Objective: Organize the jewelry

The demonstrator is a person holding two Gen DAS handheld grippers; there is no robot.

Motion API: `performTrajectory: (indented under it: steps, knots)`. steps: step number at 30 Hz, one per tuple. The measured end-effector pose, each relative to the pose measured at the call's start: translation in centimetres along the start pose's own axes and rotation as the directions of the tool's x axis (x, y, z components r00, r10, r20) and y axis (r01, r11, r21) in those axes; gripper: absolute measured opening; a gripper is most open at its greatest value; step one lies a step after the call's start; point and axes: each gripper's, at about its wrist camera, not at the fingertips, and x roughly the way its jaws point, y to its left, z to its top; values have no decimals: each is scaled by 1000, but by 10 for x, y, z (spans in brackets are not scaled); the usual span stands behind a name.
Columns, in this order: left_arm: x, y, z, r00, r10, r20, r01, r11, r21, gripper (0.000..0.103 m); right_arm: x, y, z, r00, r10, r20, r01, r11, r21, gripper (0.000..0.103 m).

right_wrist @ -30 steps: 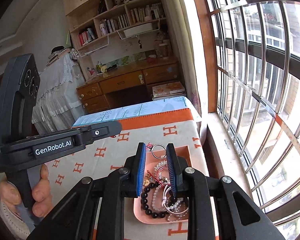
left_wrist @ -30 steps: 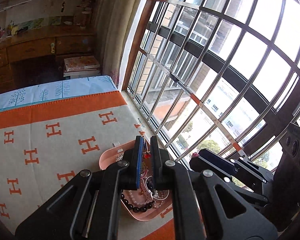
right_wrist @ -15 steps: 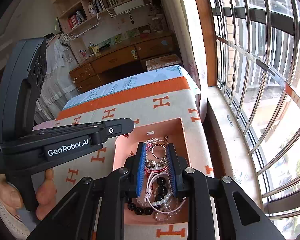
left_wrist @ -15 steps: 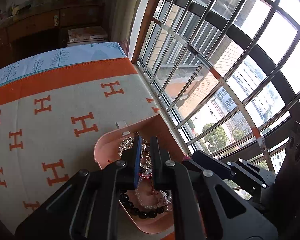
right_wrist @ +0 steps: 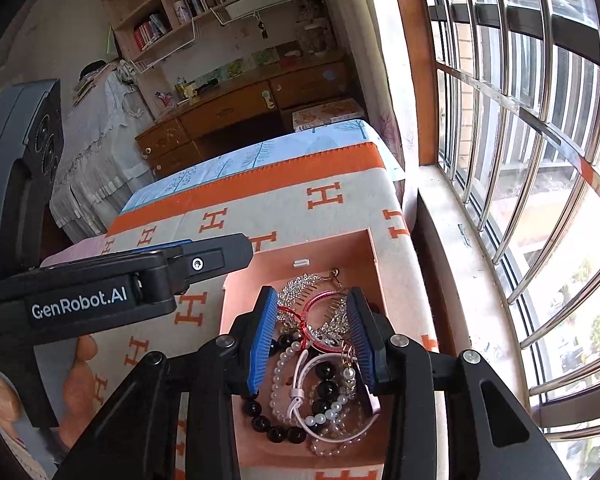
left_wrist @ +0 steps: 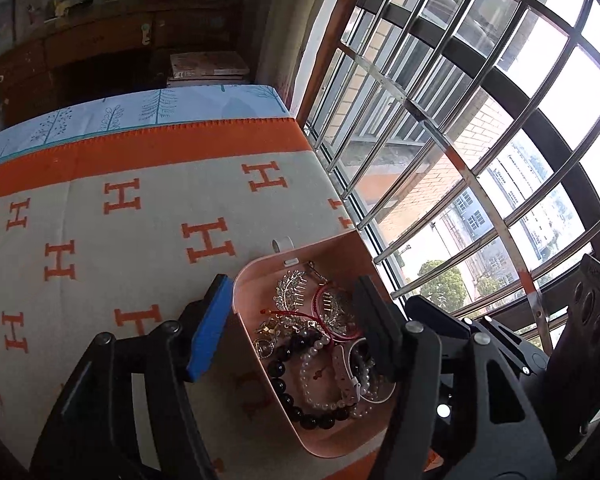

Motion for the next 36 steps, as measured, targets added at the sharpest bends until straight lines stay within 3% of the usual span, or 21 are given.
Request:
performTrajectory:
  steps: [9,19,22,27,32,33,36]
  knots:
    - [-43,10,-26,997,45,56,-45,999,-5,60,-20,19,-18,1000,-2,-5,2,999,-37,37]
    - [-89,42,-85,976,198,86,-192,979,-73,60,-28,41,-55,999,-7,-46,4,998,-66,37]
    - [-105,50,-103,962,255,102,-245,964,-101,60,-34,45,-65,999,-1,-48,-2,998,-70,37]
    - [-137,53,-128,921,365,136,-350,929,-123,60,-54,56,-80,999,12,-47,-16,996,-82,43]
    - [-167,48,-140,850,509,134,-491,859,-148,74,-87,80,-87,999,32,-22,-35,992,-123,51]
    - [-173,46,-142,846,516,136,-496,854,-156,75,-95,84,-88,999,40,-13,-41,991,-127,56]
    - [-193,41,-149,857,487,171,-461,871,-170,77,-120,99,-90,998,45,34,-40,988,-148,66]
